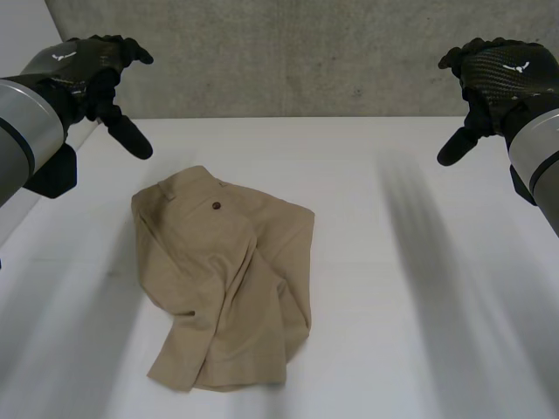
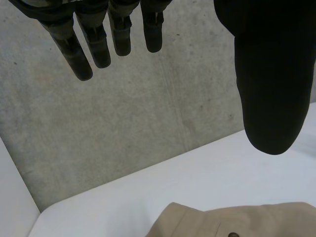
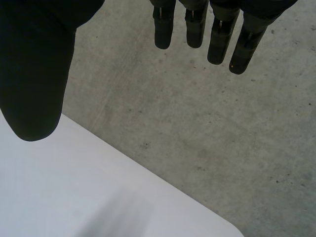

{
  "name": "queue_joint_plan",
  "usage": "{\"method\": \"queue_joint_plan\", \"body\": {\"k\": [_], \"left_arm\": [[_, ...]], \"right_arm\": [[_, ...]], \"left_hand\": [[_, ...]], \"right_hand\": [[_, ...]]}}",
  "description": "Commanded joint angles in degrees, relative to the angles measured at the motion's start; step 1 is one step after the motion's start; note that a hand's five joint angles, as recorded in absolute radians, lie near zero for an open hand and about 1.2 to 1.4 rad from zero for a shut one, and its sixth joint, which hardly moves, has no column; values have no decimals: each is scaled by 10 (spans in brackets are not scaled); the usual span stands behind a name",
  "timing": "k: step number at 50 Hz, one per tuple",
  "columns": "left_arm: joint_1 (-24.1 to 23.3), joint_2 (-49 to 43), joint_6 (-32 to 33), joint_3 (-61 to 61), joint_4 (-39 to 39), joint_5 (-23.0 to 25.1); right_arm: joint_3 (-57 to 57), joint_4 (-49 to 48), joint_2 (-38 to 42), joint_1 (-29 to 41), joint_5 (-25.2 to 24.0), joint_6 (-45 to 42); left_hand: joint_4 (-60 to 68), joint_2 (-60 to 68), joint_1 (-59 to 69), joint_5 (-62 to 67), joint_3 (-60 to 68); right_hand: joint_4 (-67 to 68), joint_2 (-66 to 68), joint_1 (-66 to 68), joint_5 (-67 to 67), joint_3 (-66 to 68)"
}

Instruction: Fold the shorts.

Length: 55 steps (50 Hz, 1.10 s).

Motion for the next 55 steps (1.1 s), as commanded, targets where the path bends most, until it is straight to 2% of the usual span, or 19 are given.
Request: {"method": "queue_joint_plan", "body": {"k": [1,5,9,14,17,23,28,33,34,38,42,51,52,55], "left_arm": [[-4,-2,1,-19,6,-1],[-4,-13,5,-22,23,1],[-1,-58,30,-23,53,0],[3,-140,102,-16,99,-4],[7,-196,149,-10,128,-23],[48,-301,197,21,168,-100],[68,-349,205,47,169,-112],[82,-375,203,56,167,-61],[86,-377,199,57,166,-32],[87,-378,188,55,159,35],[93,-375,152,57,152,67],[108,-371,127,59,151,73],[109,-372,127,59,151,73],[110,-372,128,60,151,71]], "right_arm": [[8,-4,1,0,-5,-2],[9,-10,1,0,-12,-8],[15,-13,7,3,-45,-32],[40,-13,13,5,-120,-108],[45,-13,15,7,-135,-131],[46,-13,31,6,-138,-144],[46,-12,34,7,-138,-145],[47,-13,37,8,-137,-146],[47,-13,38,8,-137,-146],[47,-12,41,8,-136,-147],[49,-13,41,8,-136,-147],[51,-13,41,8,-136,-148],[51,-13,41,8,-136,-148],[51,-12,41,9,-136,-148]], "left_hand": [[-13,-12,-16,-8,-17],[-13,-12,-16,-8,-17],[-9,-9,-12,-5,-14],[-14,-14,-17,-10,-19],[-11,-10,-14,-6,-16],[3,3,-1,7,-2],[38,38,35,42,33],[90,91,87,94,85],[98,99,95,103,94],[159,159,156,163,154],[256,257,253,261,252],[273,274,270,278,268],[302,302,298,306,297],[562,562,559,566,557]], "right_hand": [[-34,-20,-16,-36,-17],[-34,-20,-16,-36,-17],[-34,-20,-16,-36,-17],[-34,-20,-16,-36,-17],[-34,-20,-16,-36,-17],[-34,-20,-16,-36,-17],[-34,-20,-16,-36,-17],[-34,-20,-16,-36,-17],[-34,-20,-16,-36,-17],[-34,-20,-16,-36,-17],[-34,-20,-16,-36,-17],[-34,-20,-16,-36,-17],[-34,-20,-16,-36,-17],[-34,-20,-16,-36,-17]]}}
